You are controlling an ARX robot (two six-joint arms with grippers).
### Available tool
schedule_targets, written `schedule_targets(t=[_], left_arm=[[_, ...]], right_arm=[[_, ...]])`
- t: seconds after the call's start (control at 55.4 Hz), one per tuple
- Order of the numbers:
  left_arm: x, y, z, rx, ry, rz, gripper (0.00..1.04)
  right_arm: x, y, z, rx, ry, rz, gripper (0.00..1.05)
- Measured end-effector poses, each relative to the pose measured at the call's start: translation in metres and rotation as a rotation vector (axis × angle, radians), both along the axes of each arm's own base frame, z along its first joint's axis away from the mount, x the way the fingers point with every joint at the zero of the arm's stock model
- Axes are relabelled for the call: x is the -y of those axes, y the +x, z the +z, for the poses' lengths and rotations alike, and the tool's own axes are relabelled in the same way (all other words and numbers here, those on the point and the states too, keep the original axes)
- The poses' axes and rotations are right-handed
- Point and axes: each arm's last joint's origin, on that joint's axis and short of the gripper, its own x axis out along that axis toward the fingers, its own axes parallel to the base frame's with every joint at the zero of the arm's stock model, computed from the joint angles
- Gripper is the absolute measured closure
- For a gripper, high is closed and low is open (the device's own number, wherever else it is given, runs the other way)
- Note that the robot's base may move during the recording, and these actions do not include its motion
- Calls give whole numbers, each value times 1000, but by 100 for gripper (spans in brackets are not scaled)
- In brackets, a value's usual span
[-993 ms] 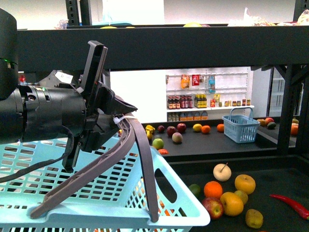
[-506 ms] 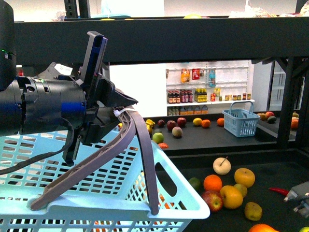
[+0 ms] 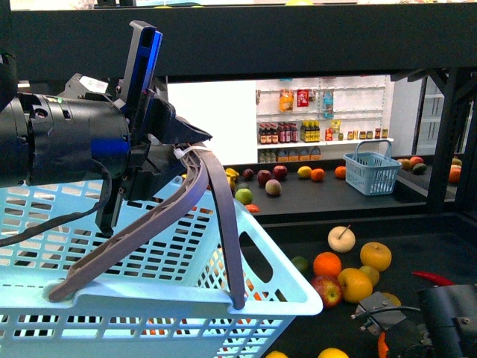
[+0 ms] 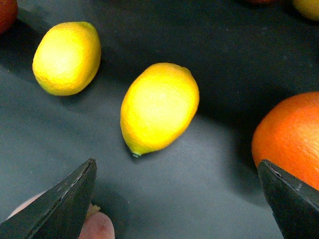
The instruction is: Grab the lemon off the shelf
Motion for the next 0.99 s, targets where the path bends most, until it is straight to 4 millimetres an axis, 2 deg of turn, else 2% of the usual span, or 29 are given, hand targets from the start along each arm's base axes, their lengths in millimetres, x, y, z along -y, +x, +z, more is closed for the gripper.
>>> schedule_targets(t=[0.181, 0.415, 0.578, 0.867, 0.957, 0.993], left_arm=[[0, 0, 0, 0, 0, 0, 92], [0, 0, 0, 0, 0, 0, 92], [0, 0, 0, 0, 0, 0, 92], [0, 0, 0, 0, 0, 0, 92], [0, 0, 0, 0, 0, 0, 92], [0, 0, 0, 0, 0, 0, 92]], right_arm=[[-21, 21, -16, -18, 22, -5, 7], [-38, 45, -31, -12, 4, -13, 7], [-39, 59, -46, -11, -18, -23, 7], [-39, 66, -60, -16, -38, -33, 8], [-39, 66, -60, -22, -31, -34, 25], [-39, 66, -60, -23, -31, -34, 28]])
